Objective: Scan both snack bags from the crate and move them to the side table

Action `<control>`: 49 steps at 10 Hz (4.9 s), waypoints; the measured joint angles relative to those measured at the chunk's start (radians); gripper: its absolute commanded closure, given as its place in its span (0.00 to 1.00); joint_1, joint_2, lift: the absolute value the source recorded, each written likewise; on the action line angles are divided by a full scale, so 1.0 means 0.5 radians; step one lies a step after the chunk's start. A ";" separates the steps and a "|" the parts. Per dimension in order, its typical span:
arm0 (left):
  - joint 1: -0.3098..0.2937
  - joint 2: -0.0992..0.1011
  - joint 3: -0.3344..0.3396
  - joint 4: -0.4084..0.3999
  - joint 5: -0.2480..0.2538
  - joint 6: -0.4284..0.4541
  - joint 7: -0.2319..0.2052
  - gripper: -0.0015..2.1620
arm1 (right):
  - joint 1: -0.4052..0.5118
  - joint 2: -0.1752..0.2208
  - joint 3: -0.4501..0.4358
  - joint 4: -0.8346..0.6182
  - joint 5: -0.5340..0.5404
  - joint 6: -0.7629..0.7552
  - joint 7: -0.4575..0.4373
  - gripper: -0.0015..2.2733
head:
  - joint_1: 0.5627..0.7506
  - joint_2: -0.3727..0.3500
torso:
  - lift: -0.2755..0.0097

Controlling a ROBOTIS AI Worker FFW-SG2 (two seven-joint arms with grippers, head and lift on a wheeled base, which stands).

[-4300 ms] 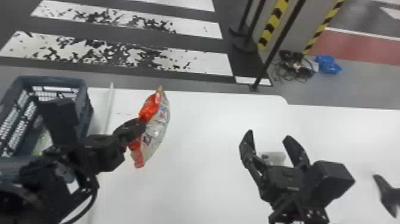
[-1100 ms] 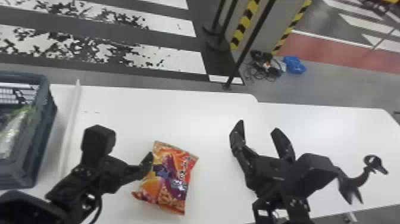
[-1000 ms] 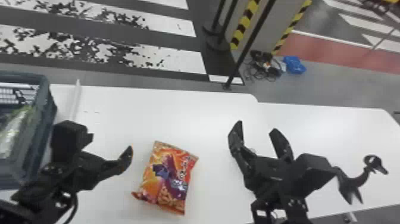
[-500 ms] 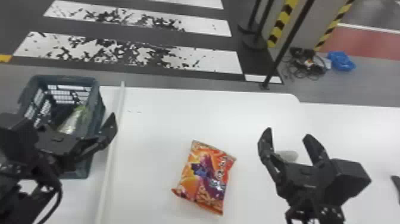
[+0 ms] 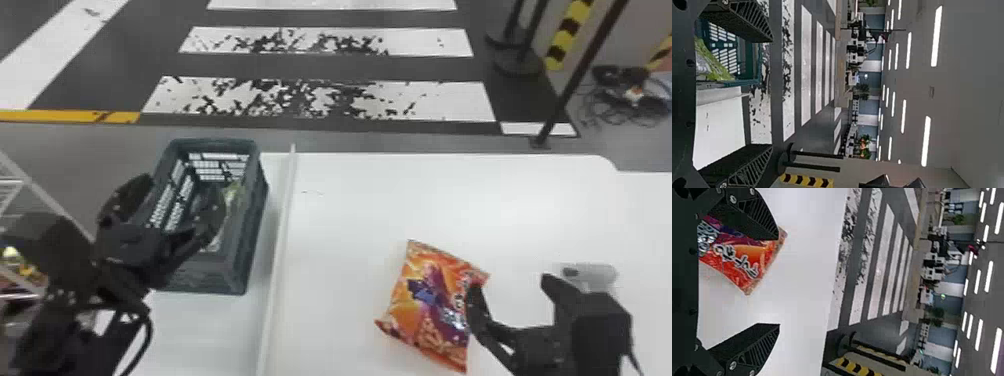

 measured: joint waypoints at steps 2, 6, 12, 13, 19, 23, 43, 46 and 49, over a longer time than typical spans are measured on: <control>0.050 -0.013 0.019 0.002 0.013 -0.013 -0.028 0.02 | -0.022 -0.001 0.103 0.004 0.120 0.212 0.020 0.07 | 0.70 0.70 | 0.86; 0.150 -0.045 0.142 0.015 0.058 -0.013 -0.078 0.02 | -0.081 -0.020 0.447 0.048 0.468 0.488 -0.027 0.07 | 0.70 0.86 | 0.86; 0.215 -0.054 0.247 0.024 0.144 0.015 -0.141 0.02 | -0.317 -0.121 0.889 0.415 0.911 0.658 -0.193 0.07 | 0.70 0.99 | 0.86; 0.212 -0.055 0.247 0.024 0.164 0.041 -0.156 0.02 | -0.360 -0.124 0.911 0.479 0.893 0.640 -0.192 0.07 | 0.70 0.99 | 0.86; 0.209 -0.041 0.271 0.022 0.208 0.059 -0.181 0.02 | -0.544 -0.114 0.980 0.741 0.885 0.518 -0.189 0.07 | 0.70 1.00 | 0.86; 0.201 -0.030 0.266 0.026 0.216 0.059 -0.187 0.02 | -0.631 -0.087 1.053 0.869 0.923 0.550 -0.189 0.07 | 0.70 1.00 | 0.86; 0.148 0.055 0.237 0.099 0.279 0.078 -0.227 0.02 | -0.511 0.017 0.581 0.472 0.400 0.227 -0.151 0.99 | 0.70 0.93 | 0.86; 0.134 0.055 0.232 0.128 0.278 0.072 -0.238 0.02 | -0.416 0.101 0.167 0.253 -0.431 0.113 0.101 0.99 | 0.70 0.90 | 0.86; 0.113 0.056 0.211 0.154 0.263 0.072 -0.242 0.02 | -0.388 0.284 -0.359 0.399 -1.493 0.225 0.312 0.99 | 0.70 0.84 | 0.86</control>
